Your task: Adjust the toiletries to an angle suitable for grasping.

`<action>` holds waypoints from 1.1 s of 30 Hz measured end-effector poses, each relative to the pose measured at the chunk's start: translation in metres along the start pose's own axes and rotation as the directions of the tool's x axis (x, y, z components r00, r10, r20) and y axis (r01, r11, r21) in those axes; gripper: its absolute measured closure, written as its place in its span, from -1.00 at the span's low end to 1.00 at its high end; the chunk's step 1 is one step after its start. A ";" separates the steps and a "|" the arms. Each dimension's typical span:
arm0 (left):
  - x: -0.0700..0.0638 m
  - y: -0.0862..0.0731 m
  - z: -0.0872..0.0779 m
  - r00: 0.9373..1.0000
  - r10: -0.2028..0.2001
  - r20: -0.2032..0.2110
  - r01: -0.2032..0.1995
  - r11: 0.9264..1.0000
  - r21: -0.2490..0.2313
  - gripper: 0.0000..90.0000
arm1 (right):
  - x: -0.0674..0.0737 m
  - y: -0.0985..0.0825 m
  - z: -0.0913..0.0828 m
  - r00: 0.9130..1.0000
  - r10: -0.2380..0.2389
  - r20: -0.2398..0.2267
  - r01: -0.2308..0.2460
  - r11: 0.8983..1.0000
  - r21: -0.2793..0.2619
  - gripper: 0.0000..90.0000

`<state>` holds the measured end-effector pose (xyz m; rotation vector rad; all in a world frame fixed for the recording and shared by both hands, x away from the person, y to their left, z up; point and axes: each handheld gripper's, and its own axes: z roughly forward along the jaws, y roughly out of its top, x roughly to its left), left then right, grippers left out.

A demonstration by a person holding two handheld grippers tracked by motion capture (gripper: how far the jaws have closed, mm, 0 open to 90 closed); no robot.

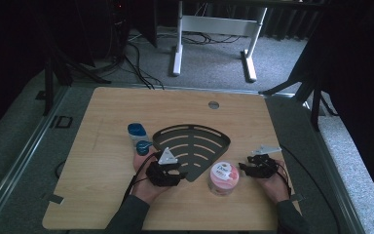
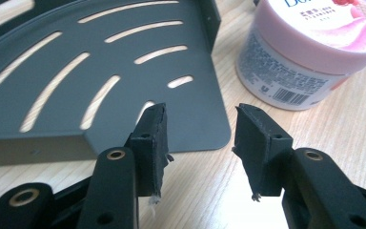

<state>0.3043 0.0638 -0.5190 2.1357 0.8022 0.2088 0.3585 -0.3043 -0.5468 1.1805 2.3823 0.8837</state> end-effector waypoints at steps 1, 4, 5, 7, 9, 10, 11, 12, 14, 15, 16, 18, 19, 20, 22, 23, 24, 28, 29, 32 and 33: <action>0.000 0.001 0.001 1.000 0.005 0.005 -0.006 1.000 0.005 0.18 | 0.000 -0.001 0.000 1.000 -0.001 0.000 0.001 1.000 -0.005 -0.02; -0.001 0.002 0.006 1.000 0.017 0.020 -0.017 1.000 0.002 0.17 | -0.001 -0.005 -0.002 1.000 0.002 -0.016 -0.002 1.000 -0.011 -0.11; -0.002 0.003 0.007 1.000 0.022 0.023 -0.022 1.000 0.005 0.16 | -0.001 -0.006 -0.002 1.000 -0.005 -0.021 0.005 1.000 -0.012 -0.11; -0.003 0.003 0.008 0.999 0.029 0.028 -0.029 1.000 0.005 0.14 | -0.001 -0.007 -0.003 1.000 -0.006 -0.026 0.006 1.000 -0.013 -0.07; -0.004 0.004 0.013 0.998 0.045 0.032 -0.046 0.999 0.020 0.13 | 0.002 -0.009 -0.007 0.998 -0.031 -0.053 0.030 0.999 -0.020 0.14; -0.004 0.003 0.013 0.998 0.052 0.037 -0.052 0.998 0.023 0.12 | 0.004 -0.011 -0.007 0.997 -0.044 -0.068 0.042 0.999 -0.028 0.18; -0.005 0.003 0.014 0.998 0.058 0.040 -0.059 0.998 0.026 0.13 | 0.006 -0.012 -0.008 0.995 -0.059 -0.085 0.056 0.998 -0.036 0.24; -0.007 0.003 0.015 0.997 0.065 0.039 -0.067 0.997 0.034 0.14 | 0.009 -0.014 -0.010 0.992 -0.072 -0.099 0.068 0.997 -0.044 0.28; -0.010 0.003 0.017 0.996 0.077 0.034 -0.078 0.996 0.042 0.21 | 0.013 -0.014 -0.012 0.989 -0.089 -0.117 0.084 0.995 -0.048 0.47; -0.012 0.003 0.018 0.996 0.081 0.036 -0.082 0.996 0.044 0.27 | 0.015 -0.013 -0.013 0.987 -0.100 -0.127 0.094 0.994 -0.052 0.55; -0.014 0.003 0.019 0.996 0.083 0.042 -0.085 0.995 0.043 0.33 | 0.017 -0.013 -0.014 0.986 -0.107 -0.130 0.101 0.994 -0.051 0.65; -0.017 0.003 0.021 0.995 0.090 0.044 -0.092 0.995 0.043 0.46 | 0.022 -0.013 -0.015 0.982 -0.112 -0.149 0.106 0.993 -0.051 0.84; -0.018 0.003 0.023 0.994 0.094 0.046 -0.097 0.994 0.050 0.52 | 0.024 -0.013 -0.015 0.983 -0.111 -0.147 0.105 0.993 -0.047 0.93; -0.019 0.003 0.024 0.994 0.100 0.046 -0.102 0.993 0.054 0.56 | 0.026 -0.013 -0.015 0.982 -0.115 -0.150 0.110 0.993 -0.042 0.98; -0.021 0.002 0.026 0.994 0.101 0.047 -0.104 0.993 0.061 0.63 | 0.029 -0.013 -0.016 0.978 -0.118 -0.171 0.111 0.993 -0.049 1.00; -0.022 0.002 0.026 0.994 0.104 0.046 -0.106 0.992 0.064 0.66 | 0.031 -0.014 -0.017 0.977 -0.119 -0.179 0.112 0.993 -0.049 1.00; -0.023 0.001 0.027 0.993 0.107 0.046 -0.110 0.992 0.067 0.68 | 0.033 -0.014 -0.018 0.975 -0.118 -0.186 0.110 0.993 -0.052 1.00; -0.023 -0.001 0.027 0.993 0.111 0.037 -0.114 0.991 0.076 0.66 | 0.037 -0.015 -0.021 0.970 -0.114 -0.213 0.101 0.992 -0.068 1.00; -0.023 -0.002 0.026 0.993 0.109 0.035 -0.111 0.991 0.075 0.65 | 0.037 -0.015 -0.021 0.969 -0.116 -0.217 0.102 0.992 -0.074 1.00; -0.022 -0.004 0.025 0.993 0.117 0.014 -0.117 0.990 0.084 0.61 | 0.037 -0.014 -0.021 0.969 -0.109 -0.221 0.094 0.992 -0.079 1.00; -0.021 -0.004 0.026 0.993 0.122 0.002 -0.121 0.988 0.094 0.61 | 0.037 -0.014 -0.020 0.969 -0.105 -0.224 0.089 0.993 -0.080 1.00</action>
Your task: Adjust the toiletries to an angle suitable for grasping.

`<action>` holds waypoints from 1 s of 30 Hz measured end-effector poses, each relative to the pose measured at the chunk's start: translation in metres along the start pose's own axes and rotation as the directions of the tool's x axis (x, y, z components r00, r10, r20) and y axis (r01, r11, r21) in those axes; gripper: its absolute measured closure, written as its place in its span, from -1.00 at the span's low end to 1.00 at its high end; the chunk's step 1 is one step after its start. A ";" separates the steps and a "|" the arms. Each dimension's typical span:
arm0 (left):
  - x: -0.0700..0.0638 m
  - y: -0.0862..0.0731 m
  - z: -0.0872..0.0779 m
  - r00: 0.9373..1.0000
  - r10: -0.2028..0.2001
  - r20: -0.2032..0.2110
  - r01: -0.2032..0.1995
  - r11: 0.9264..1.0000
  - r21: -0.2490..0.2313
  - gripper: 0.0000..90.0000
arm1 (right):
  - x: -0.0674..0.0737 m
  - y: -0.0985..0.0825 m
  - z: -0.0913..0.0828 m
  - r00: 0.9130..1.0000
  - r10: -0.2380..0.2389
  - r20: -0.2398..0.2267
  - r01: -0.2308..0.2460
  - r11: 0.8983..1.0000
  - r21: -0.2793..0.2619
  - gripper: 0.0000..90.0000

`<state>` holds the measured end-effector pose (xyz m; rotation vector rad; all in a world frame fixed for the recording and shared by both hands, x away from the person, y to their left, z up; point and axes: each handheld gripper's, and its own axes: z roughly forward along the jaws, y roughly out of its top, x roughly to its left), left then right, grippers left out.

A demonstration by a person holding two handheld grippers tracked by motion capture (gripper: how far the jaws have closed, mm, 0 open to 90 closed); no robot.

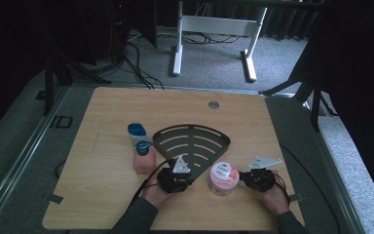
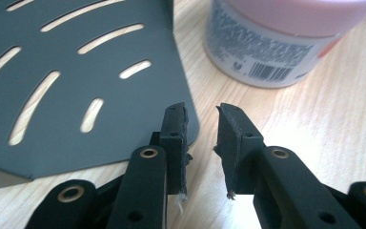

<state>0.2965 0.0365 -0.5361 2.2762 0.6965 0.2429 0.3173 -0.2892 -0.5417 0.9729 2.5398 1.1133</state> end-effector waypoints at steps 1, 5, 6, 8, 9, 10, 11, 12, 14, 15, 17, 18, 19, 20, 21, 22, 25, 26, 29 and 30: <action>0.001 -0.001 0.000 1.000 -0.003 -0.003 0.003 1.000 0.007 0.61 | 0.000 0.000 0.000 1.000 0.001 -0.003 -0.001 1.000 0.003 1.00; 0.003 -0.005 0.002 1.000 -0.015 -0.026 0.016 1.000 0.025 0.67 | 0.003 0.001 0.002 1.000 -0.003 -0.012 0.003 1.000 0.012 1.00; 0.003 -0.006 0.002 0.999 -0.017 -0.032 0.018 0.999 0.030 0.68 | 0.005 0.001 0.003 1.000 -0.005 -0.018 0.005 1.000 0.013 1.00; 0.004 -0.008 0.003 0.999 -0.017 -0.042 0.019 0.999 0.041 0.72 | 0.008 0.002 0.005 0.999 -0.018 -0.028 0.018 1.000 0.017 1.00; 0.004 -0.009 0.004 0.999 -0.021 -0.044 0.023 0.999 0.043 0.74 | 0.010 0.003 0.006 0.999 -0.021 -0.032 0.021 1.000 0.019 1.00; 0.005 -0.010 0.004 0.999 -0.023 -0.044 0.025 0.999 0.048 0.76 | 0.011 0.004 0.007 0.999 -0.028 -0.037 0.028 0.999 0.022 1.00; 0.005 -0.011 0.005 0.999 -0.022 -0.046 0.025 0.998 0.054 0.79 | 0.013 0.004 0.008 0.999 -0.029 -0.041 0.030 0.999 0.023 1.00; 0.006 -0.011 0.006 0.999 -0.024 -0.044 0.026 0.998 0.051 0.81 | 0.014 0.005 0.009 0.999 -0.033 -0.044 0.034 0.999 0.024 1.00; 0.007 -0.011 0.006 0.999 -0.029 -0.044 0.031 0.998 0.048 0.83 | 0.016 0.006 0.010 0.998 -0.041 -0.051 0.042 0.999 0.026 1.00; 0.007 -0.011 0.007 0.999 -0.028 -0.043 0.030 0.998 0.048 0.85 | 0.017 0.006 0.010 0.998 -0.045 -0.053 0.046 0.999 0.025 1.00; 0.007 -0.010 0.008 0.999 -0.029 -0.040 0.031 0.998 0.046 0.87 | 0.018 0.007 0.011 0.997 -0.046 -0.060 0.047 0.999 0.023 1.00; 0.006 -0.009 0.008 0.999 -0.027 -0.039 0.028 0.999 0.046 0.88 | 0.019 0.008 0.011 0.997 -0.049 -0.064 0.051 0.998 0.021 1.00; 0.006 -0.009 0.009 0.999 -0.025 -0.037 0.026 0.999 0.047 0.89 | 0.020 0.008 0.012 0.996 -0.053 -0.068 0.054 0.998 0.020 1.00; 0.006 -0.008 0.010 0.999 -0.027 -0.035 0.029 0.999 0.046 0.89 | 0.021 0.008 0.012 0.996 -0.053 -0.071 0.055 0.998 0.019 1.00; 0.005 -0.008 0.010 0.999 -0.025 -0.035 0.026 0.999 0.046 0.89 | 0.022 0.009 0.013 0.996 -0.056 -0.073 0.057 0.998 0.021 1.00; 0.005 -0.007 0.010 0.999 -0.023 -0.033 0.025 0.999 0.046 0.89 | 0.022 0.010 0.013 0.996 -0.059 -0.073 0.061 0.998 0.021 1.00; 0.005 -0.007 0.011 0.999 -0.027 -0.031 0.029 0.999 0.043 0.89 | 0.026 0.011 0.015 0.994 -0.064 -0.085 0.066 0.998 0.020 1.00; 0.005 -0.007 0.011 0.999 -0.028 -0.031 0.029 0.999 0.042 0.89 | 0.027 0.012 0.015 0.994 -0.067 -0.086 0.069 0.997 0.020 1.00; 0.005 -0.007 0.010 0.999 -0.025 -0.026 0.026 0.999 0.044 0.82 | 0.030 0.014 0.017 0.992 -0.079 -0.095 0.081 0.997 0.017 1.00; 0.005 -0.008 0.010 1.000 -0.020 -0.021 0.021 0.999 0.040 0.77 | 0.030 0.014 0.018 0.992 -0.081 -0.098 0.083 0.996 0.018 1.00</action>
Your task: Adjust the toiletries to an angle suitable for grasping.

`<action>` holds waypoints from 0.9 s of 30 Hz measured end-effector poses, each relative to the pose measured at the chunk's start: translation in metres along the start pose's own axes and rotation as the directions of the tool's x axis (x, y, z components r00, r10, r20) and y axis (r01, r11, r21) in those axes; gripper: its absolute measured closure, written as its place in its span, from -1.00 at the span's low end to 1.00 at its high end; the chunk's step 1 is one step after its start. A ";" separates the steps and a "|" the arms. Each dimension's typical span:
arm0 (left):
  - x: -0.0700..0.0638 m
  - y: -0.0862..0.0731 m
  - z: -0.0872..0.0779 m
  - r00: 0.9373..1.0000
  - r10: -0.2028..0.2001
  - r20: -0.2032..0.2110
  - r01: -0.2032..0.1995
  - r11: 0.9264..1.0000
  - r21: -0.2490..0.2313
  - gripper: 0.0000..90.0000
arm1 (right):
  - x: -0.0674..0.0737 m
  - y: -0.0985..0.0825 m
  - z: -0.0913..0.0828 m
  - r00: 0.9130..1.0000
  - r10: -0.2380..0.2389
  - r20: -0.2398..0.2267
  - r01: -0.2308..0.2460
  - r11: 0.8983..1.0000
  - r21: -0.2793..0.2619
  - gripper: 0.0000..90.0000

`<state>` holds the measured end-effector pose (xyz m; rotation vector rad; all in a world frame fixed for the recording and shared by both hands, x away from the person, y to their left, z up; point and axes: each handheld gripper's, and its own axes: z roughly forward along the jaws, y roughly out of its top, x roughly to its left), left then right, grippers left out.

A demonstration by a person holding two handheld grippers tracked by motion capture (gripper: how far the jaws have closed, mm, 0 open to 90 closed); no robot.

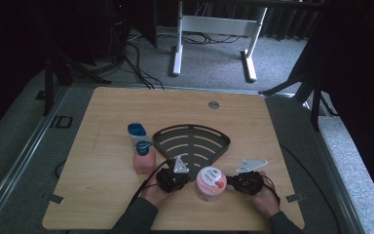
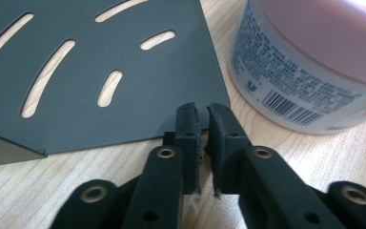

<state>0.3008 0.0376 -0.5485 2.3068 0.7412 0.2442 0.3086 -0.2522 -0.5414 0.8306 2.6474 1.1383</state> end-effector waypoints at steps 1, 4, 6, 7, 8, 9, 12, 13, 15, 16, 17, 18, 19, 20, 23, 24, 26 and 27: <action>-0.001 0.000 -0.001 1.000 0.005 0.004 -0.005 1.000 -0.004 0.73 | 0.000 0.000 0.000 1.000 -0.001 0.000 0.001 1.000 0.001 0.99; -0.002 -0.001 -0.006 1.000 0.020 0.016 -0.020 1.000 -0.020 0.63 | -0.001 -0.001 -0.002 1.000 -0.004 -0.007 0.004 1.000 0.004 0.89; -0.002 -0.002 -0.009 0.999 0.028 0.024 -0.027 0.999 -0.025 0.58 | -0.002 -0.003 -0.005 1.000 -0.009 -0.010 0.009 1.000 0.001 0.80; -0.002 -0.002 -0.011 0.999 0.034 0.029 -0.033 0.999 -0.027 0.55 | -0.002 -0.004 -0.007 1.000 -0.012 -0.011 0.012 1.000 -0.002 0.72; -0.002 -0.003 -0.012 0.999 0.037 0.034 -0.036 0.999 -0.029 0.51 | -0.003 -0.005 -0.010 1.000 -0.015 -0.014 0.015 1.000 -0.006 0.65; -0.001 -0.004 -0.013 0.999 0.038 0.039 -0.037 0.999 -0.028 0.47 | -0.003 -0.006 -0.012 1.000 -0.020 -0.018 0.020 1.000 -0.010 0.59; -0.001 -0.006 -0.016 0.997 0.045 0.055 -0.043 0.999 -0.029 0.38 | -0.004 -0.008 -0.017 0.998 -0.050 -0.040 0.049 0.999 -0.021 0.43; -0.001 -0.006 -0.017 0.997 0.049 0.060 -0.048 0.998 -0.030 0.35 | -0.005 -0.009 -0.019 0.997 -0.059 -0.046 0.058 0.998 -0.023 0.38; -0.001 -0.007 -0.018 0.996 0.053 0.078 -0.050 0.998 -0.037 0.30 | -0.006 -0.010 -0.020 0.997 -0.066 -0.050 0.065 0.998 -0.028 0.31; -0.002 -0.007 -0.019 0.995 0.055 0.083 -0.052 0.998 -0.040 0.27 | -0.007 -0.011 -0.021 0.996 -0.070 -0.055 0.068 0.997 -0.029 0.28; -0.002 -0.007 -0.019 0.994 0.061 0.086 -0.057 0.998 -0.039 0.24 | -0.007 -0.011 -0.021 0.996 -0.073 -0.060 0.071 0.997 -0.030 0.24; -0.002 -0.007 -0.019 0.993 0.068 0.092 -0.064 0.997 -0.038 0.22 | -0.006 -0.012 -0.021 0.995 -0.076 -0.065 0.074 0.997 -0.029 0.21; -0.003 -0.007 -0.019 0.992 0.072 0.099 -0.069 0.997 -0.038 0.19 | -0.006 -0.012 -0.021 0.994 -0.083 -0.072 0.082 0.996 -0.028 0.20; -0.004 -0.007 -0.019 0.992 0.074 0.101 -0.070 0.997 -0.040 0.17 | -0.005 -0.012 -0.021 0.993 -0.090 -0.079 0.088 0.996 -0.030 0.17; -0.006 -0.007 -0.019 0.989 0.089 0.114 -0.084 0.995 -0.045 0.12 | -0.002 -0.012 -0.021 0.989 -0.111 -0.098 0.108 0.994 -0.034 0.12; -0.006 -0.007 -0.019 0.988 0.096 0.120 -0.091 0.995 -0.045 0.10 | -0.001 -0.012 -0.021 0.987 -0.121 -0.102 0.118 0.992 -0.036 0.09; -0.008 -0.006 -0.018 0.987 0.105 0.124 -0.099 0.994 -0.053 0.08 | 0.000 -0.012 -0.021 0.986 -0.129 -0.108 0.125 0.991 -0.039 0.03; -0.009 -0.006 -0.018 0.987 0.108 0.122 -0.101 0.993 -0.060 0.06 | 0.000 -0.013 -0.021 0.985 -0.131 -0.114 0.127 0.991 -0.041 0.01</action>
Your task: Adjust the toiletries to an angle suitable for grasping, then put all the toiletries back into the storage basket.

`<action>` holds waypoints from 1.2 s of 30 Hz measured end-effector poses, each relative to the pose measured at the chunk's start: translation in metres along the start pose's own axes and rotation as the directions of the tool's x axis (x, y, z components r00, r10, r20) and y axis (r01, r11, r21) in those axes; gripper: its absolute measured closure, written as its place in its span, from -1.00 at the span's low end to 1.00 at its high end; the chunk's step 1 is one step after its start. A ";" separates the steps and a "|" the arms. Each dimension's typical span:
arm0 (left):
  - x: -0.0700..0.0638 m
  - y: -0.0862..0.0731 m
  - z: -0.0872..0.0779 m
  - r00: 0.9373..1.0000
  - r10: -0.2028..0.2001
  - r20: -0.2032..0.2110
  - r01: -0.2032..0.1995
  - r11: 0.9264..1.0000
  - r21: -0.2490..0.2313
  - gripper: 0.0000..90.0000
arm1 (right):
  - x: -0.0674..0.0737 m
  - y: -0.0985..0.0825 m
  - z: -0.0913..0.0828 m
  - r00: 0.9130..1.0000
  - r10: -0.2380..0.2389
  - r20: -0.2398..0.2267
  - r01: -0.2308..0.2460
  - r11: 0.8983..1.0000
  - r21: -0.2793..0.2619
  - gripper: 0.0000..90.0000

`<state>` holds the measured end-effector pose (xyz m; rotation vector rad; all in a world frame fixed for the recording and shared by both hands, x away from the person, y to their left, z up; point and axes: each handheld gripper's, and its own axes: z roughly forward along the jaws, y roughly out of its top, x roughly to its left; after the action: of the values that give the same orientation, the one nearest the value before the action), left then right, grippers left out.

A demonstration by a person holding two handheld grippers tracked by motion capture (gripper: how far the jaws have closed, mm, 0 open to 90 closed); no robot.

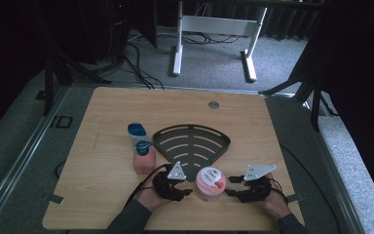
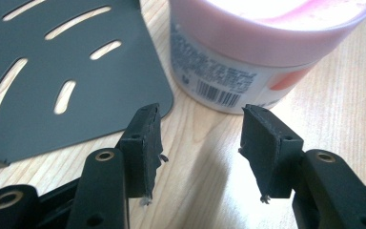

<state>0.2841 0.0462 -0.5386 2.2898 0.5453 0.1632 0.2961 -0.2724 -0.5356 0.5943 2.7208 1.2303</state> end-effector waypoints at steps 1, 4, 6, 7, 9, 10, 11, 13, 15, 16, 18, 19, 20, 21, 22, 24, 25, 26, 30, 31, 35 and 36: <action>-0.001 0.001 0.000 1.000 0.006 0.001 -0.006 1.000 -0.004 0.04 | 0.000 0.000 0.000 1.000 -0.003 -0.004 0.003 1.000 -0.002 -0.01; -0.003 0.003 0.000 1.000 0.015 0.007 -0.014 1.000 -0.023 0.00 | 0.002 0.001 0.001 1.000 -0.019 -0.019 0.019 1.000 -0.006 -0.06; -0.003 0.004 0.001 1.000 0.024 0.019 -0.023 0.999 -0.028 -0.02 | 0.004 0.002 0.001 0.999 -0.032 -0.030 0.031 0.999 -0.008 -0.10; -0.004 0.005 0.002 0.999 0.024 0.021 -0.024 0.999 -0.030 -0.03 | 0.004 0.002 0.002 0.999 -0.035 -0.033 0.035 0.999 -0.008 -0.13; -0.004 0.007 0.004 0.999 0.029 0.027 -0.029 0.999 -0.023 -0.04 | 0.006 0.003 0.002 0.998 -0.045 -0.043 0.045 0.999 -0.011 -0.16; -0.004 0.007 0.005 0.999 0.031 0.030 -0.030 0.999 -0.025 -0.04 | 0.006 0.004 0.003 0.998 -0.047 -0.046 0.046 0.999 -0.011 -0.18; -0.005 0.008 0.005 0.999 0.031 0.036 -0.030 0.999 -0.026 -0.05 | 0.007 0.004 0.003 0.998 -0.052 -0.047 0.052 0.999 -0.013 -0.18; -0.005 0.008 0.006 0.998 0.039 0.039 -0.038 0.999 -0.024 -0.07 | 0.007 0.005 0.004 0.997 -0.055 -0.051 0.054 0.998 -0.014 -0.19; -0.006 0.008 0.007 0.998 0.037 0.045 -0.036 0.999 -0.028 -0.08 | 0.008 0.006 0.004 0.997 -0.059 -0.052 0.058 0.998 -0.010 -0.20; -0.006 0.008 0.007 0.998 0.036 0.046 -0.035 0.999 -0.031 -0.08 | 0.008 0.006 0.004 0.997 -0.063 -0.053 0.063 0.998 -0.011 -0.20; -0.006 0.008 0.007 0.998 0.042 0.050 -0.040 0.999 -0.031 -0.08 | 0.009 0.007 0.004 0.996 -0.065 -0.057 0.064 0.998 -0.014 -0.22; -0.006 0.008 0.007 0.998 0.042 0.050 -0.040 0.999 -0.031 -0.09 | 0.009 0.008 0.004 0.996 -0.066 -0.062 0.064 0.998 -0.019 -0.23; -0.008 0.009 0.009 0.997 0.055 0.053 -0.053 0.998 -0.035 -0.12 | 0.008 0.008 0.005 0.995 -0.067 -0.070 0.065 0.997 -0.028 -0.25; -0.008 0.010 0.009 0.997 0.059 0.058 -0.057 0.998 -0.034 -0.12 | 0.008 0.009 0.005 0.995 -0.068 -0.072 0.066 0.998 -0.025 -0.26; -0.009 0.010 0.010 0.996 0.060 0.061 -0.057 0.998 -0.038 -0.12 | 0.008 0.009 0.006 0.995 -0.070 -0.075 0.068 0.997 -0.024 -0.26; -0.011 0.012 0.011 0.995 0.076 0.057 -0.074 0.996 -0.039 -0.11 | 0.008 0.010 0.007 0.994 -0.076 -0.074 0.074 0.997 -0.025 -0.28; -0.011 0.012 0.011 0.995 0.084 0.051 -0.082 0.996 -0.035 -0.13 | 0.008 0.011 0.007 0.994 -0.077 -0.073 0.075 0.997 -0.022 -0.29; -0.011 0.012 0.011 0.995 0.080 0.053 -0.078 0.996 -0.037 -0.13 | 0.008 0.011 0.007 0.994 -0.080 -0.071 0.078 0.997 -0.020 -0.29; -0.010 0.012 0.012 0.995 0.086 0.054 -0.084 0.996 -0.037 -0.15 | 0.007 0.012 0.008 0.994 -0.084 -0.071 0.082 0.996 -0.022 -0.31; -0.010 0.012 0.012 0.995 0.086 0.054 -0.084 0.996 -0.037 -0.16 | 0.007 0.012 0.008 0.994 -0.084 -0.071 0.082 0.996 -0.022 -0.31; -0.009 0.015 0.013 0.995 0.091 0.046 -0.089 0.995 -0.046 -0.25 | 0.005 0.015 0.009 0.993 -0.100 -0.070 0.099 0.995 -0.014 -0.34; -0.009 0.015 0.013 0.995 0.091 0.047 -0.089 0.995 -0.048 -0.27 | 0.005 0.015 0.009 0.992 -0.101 -0.070 0.100 0.995 -0.011 -0.35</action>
<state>0.2847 0.0247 -0.5366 2.2685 0.4095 0.1616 0.2981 -0.2551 -0.5301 0.4151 2.7635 1.2600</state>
